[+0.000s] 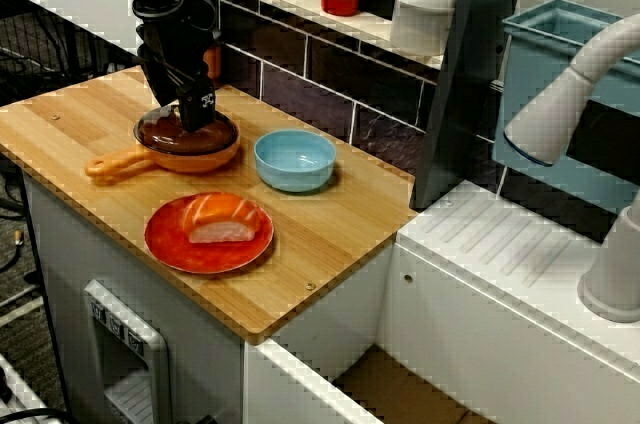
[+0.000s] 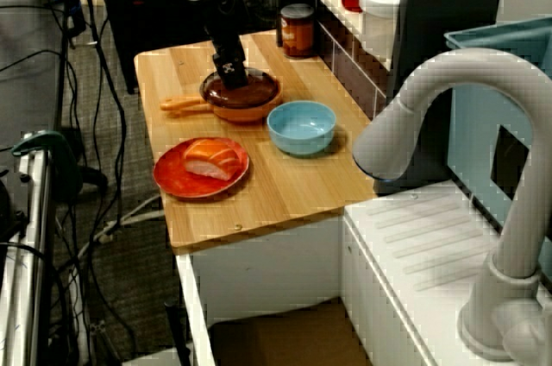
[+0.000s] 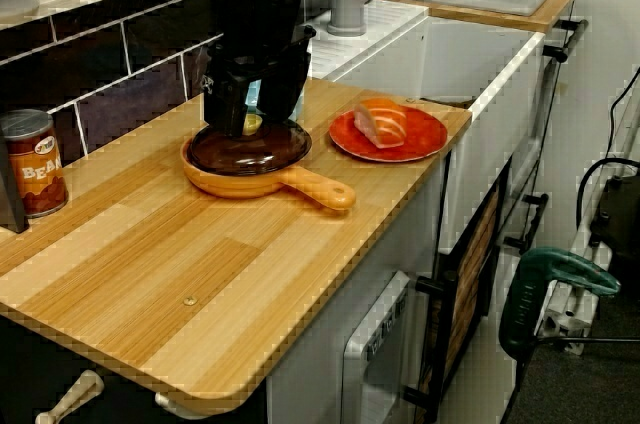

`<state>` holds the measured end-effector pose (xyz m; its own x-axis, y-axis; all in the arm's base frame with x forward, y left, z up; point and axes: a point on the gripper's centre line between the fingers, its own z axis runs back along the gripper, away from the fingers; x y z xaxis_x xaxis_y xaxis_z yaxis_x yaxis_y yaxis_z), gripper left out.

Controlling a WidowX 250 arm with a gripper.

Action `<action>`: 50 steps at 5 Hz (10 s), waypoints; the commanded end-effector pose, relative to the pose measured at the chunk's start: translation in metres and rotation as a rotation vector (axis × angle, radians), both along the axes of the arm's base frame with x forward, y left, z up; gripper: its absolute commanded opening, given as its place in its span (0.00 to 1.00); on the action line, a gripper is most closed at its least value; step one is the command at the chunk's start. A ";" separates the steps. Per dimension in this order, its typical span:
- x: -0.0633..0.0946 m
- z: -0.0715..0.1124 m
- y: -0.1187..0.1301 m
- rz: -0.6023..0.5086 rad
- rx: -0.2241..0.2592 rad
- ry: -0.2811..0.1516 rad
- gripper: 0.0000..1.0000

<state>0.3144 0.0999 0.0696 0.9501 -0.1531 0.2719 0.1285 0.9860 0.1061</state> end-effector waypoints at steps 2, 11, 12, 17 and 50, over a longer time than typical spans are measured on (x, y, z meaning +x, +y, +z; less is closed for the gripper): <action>0.002 0.000 0.002 0.004 0.002 -0.002 1.00; -0.032 0.058 0.123 0.280 -0.072 -0.162 0.00; -0.037 0.040 0.146 0.312 -0.056 -0.158 0.00; -0.024 0.019 0.139 0.295 -0.055 -0.106 0.00; -0.061 0.022 0.046 0.071 0.232 -0.186 0.00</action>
